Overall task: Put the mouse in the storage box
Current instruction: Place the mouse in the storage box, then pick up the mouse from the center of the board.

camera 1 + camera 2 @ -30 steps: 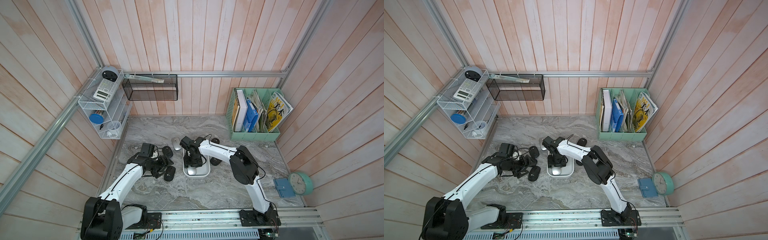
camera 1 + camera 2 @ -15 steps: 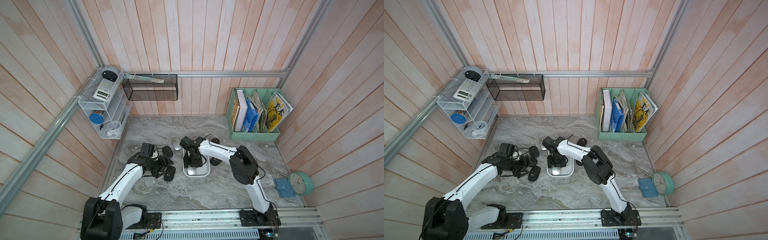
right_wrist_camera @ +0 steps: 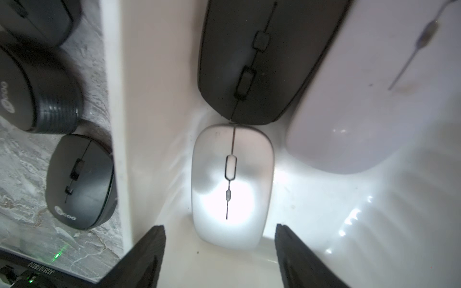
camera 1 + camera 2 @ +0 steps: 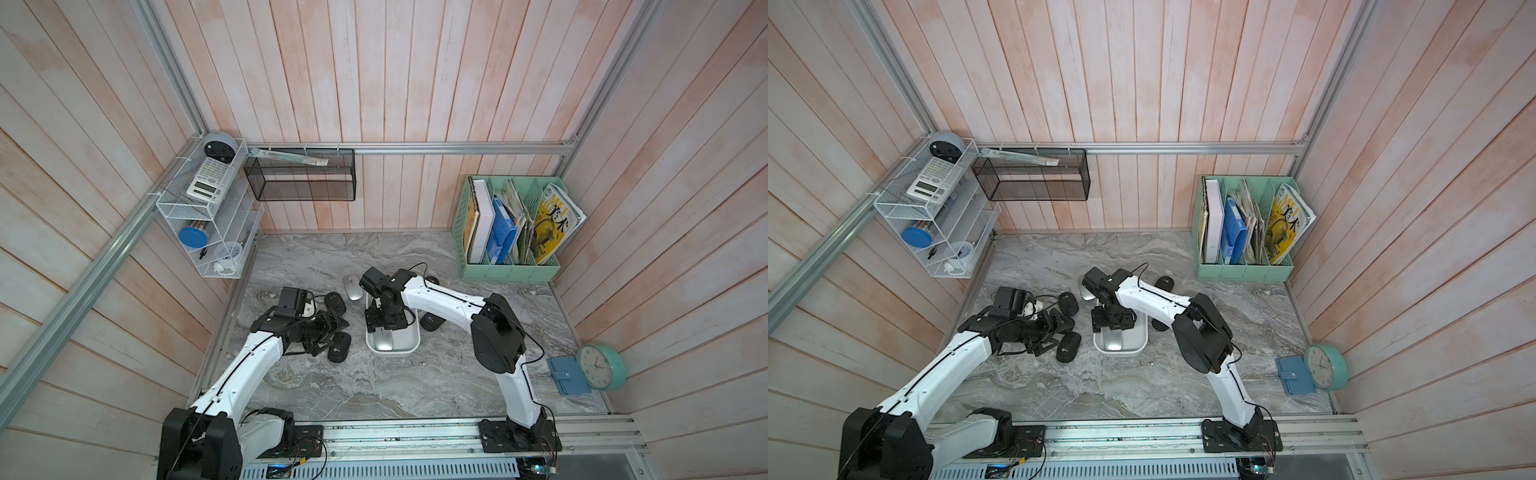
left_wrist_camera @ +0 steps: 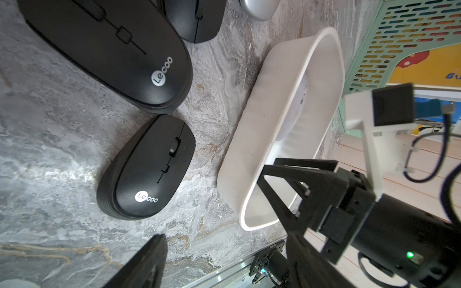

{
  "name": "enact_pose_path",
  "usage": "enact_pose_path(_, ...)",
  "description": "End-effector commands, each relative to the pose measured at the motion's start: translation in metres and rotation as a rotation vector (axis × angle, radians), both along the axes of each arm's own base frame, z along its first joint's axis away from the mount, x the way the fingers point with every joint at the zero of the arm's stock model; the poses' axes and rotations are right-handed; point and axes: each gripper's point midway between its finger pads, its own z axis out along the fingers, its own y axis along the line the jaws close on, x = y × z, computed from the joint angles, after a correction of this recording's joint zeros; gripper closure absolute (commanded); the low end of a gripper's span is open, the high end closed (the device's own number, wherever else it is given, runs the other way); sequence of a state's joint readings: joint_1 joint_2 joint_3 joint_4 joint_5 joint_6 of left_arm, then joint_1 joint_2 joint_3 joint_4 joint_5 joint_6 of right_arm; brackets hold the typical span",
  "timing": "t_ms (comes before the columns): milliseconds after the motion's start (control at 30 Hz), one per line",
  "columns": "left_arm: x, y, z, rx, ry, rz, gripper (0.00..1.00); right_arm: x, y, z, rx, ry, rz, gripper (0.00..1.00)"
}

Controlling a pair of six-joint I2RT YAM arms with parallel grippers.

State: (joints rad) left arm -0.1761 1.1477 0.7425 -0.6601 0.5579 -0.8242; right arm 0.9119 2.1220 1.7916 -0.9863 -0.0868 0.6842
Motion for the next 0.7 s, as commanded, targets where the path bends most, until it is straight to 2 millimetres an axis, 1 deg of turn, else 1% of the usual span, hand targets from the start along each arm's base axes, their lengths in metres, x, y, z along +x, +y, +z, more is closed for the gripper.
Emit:
enact_pose_path(0,-0.001,-0.003,0.014,-0.002,-0.031,-0.011,0.19,0.01,-0.015,0.048,-0.009,-0.103,-0.009,0.24)
enact_pose_path(100,0.0,-0.011,0.024,0.037,-0.067,-0.054,0.19,0.028,-0.043,0.071,-0.044,-0.168,-0.07,0.24)
enact_pose_path(200,0.002,-0.023,0.03,0.081,-0.09,-0.107,0.19,0.051,-0.083,0.083,-0.099,-0.234,-0.154,0.22)
enact_pose_path(300,0.004,-0.032,0.034,0.084,-0.096,-0.131,0.19,0.068,-0.131,0.085,-0.148,-0.243,-0.299,0.19)
enact_pose_path(367,0.005,-0.037,0.035,0.078,-0.103,-0.132,0.2,0.076,-0.16,0.076,-0.161,-0.221,-0.411,0.18)
enact_pose_path(400,0.005,-0.038,0.036,0.074,-0.106,-0.129,0.19,0.076,-0.171,0.07,-0.166,-0.197,-0.484,0.18)
enact_pose_path(433,0.005,-0.039,0.034,0.075,-0.102,-0.126,0.2,0.077,-0.178,0.06,-0.14,-0.148,-0.53,0.18)
enact_pose_path(500,0.005,-0.043,0.033,0.07,-0.093,-0.125,0.19,0.076,-0.182,0.041,-0.094,-0.064,-0.586,0.18)
enact_pose_path(600,0.004,-0.05,0.033,0.083,-0.089,-0.132,0.19,0.071,-0.18,0.019,-0.066,0.021,-0.624,0.19)
enact_pose_path(667,0.004,-0.054,0.033,0.096,-0.087,-0.14,0.19,0.066,-0.177,0.01,-0.063,0.059,-0.632,0.19)
